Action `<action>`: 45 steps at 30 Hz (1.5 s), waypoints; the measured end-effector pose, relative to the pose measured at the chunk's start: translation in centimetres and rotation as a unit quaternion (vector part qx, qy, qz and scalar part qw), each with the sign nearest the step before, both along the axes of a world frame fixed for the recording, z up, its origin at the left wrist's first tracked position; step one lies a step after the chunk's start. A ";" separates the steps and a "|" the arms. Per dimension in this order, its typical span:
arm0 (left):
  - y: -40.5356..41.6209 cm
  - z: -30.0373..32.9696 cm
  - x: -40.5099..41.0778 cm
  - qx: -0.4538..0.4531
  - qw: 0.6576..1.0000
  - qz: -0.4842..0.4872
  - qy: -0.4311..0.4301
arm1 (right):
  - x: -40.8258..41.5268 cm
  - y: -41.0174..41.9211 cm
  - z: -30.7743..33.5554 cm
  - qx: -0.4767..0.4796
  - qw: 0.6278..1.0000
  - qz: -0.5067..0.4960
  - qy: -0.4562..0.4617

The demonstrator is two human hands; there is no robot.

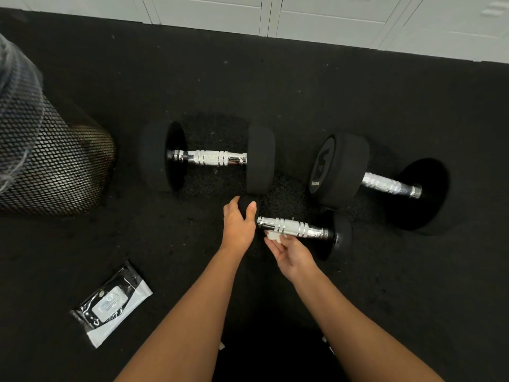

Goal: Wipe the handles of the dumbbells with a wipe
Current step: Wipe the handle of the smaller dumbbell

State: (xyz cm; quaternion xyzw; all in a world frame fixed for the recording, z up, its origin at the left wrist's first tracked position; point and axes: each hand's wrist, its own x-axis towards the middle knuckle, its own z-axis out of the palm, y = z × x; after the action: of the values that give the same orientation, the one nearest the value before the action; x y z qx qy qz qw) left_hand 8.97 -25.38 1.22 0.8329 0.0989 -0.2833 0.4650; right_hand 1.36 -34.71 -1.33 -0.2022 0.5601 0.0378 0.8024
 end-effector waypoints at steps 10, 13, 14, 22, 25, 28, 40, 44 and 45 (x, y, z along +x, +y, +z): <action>0.0 0.0 0.0 -0.002 1.000 0.004 0.000 | 0.6 -1.1 1.2 0.007 0.999 0.024 0.047; 0.0 -0.2 0.0 -0.004 1.000 0.005 0.001 | 0.9 -0.4 1.6 0.002 0.998 0.014 0.059; 0.0 -0.2 0.0 -0.003 1.000 0.005 0.000 | 0.8 -0.3 1.7 0.003 0.998 0.018 0.057; 0.0 -0.1 0.0 -0.004 1.000 0.011 0.002 | -0.3 -3.3 5.2 -0.309 0.931 0.194 -0.025; 0.0 0.0 0.0 -0.008 1.000 0.009 0.005 | -0.4 -3.1 4.2 -0.662 0.652 0.365 -0.054; 0.0 0.2 0.0 -0.005 1.000 0.010 0.006 | -0.6 -0.7 1.4 -0.705 0.483 0.506 -0.117; -0.1 0.0 0.0 -0.004 1.000 0.013 0.013 | -1.2 -0.9 0.4 -0.739 0.328 0.564 -0.166; -0.5 0.5 -0.6 0.101 0.994 -0.008 -0.051 | -2.7 -1.7 1.1 -0.714 0.387 0.550 -0.196; -0.7 1.0 -1.0 0.139 0.983 -0.009 -0.122 | -2.8 -2.0 1.8 -0.695 0.475 0.509 -0.178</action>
State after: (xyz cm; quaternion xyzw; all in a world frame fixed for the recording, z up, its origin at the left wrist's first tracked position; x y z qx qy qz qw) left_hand 7.98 -26.04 2.18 0.9189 0.0722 -0.1669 0.3502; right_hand -1.44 -36.66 0.44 -0.9459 0.0471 0.0009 0.3210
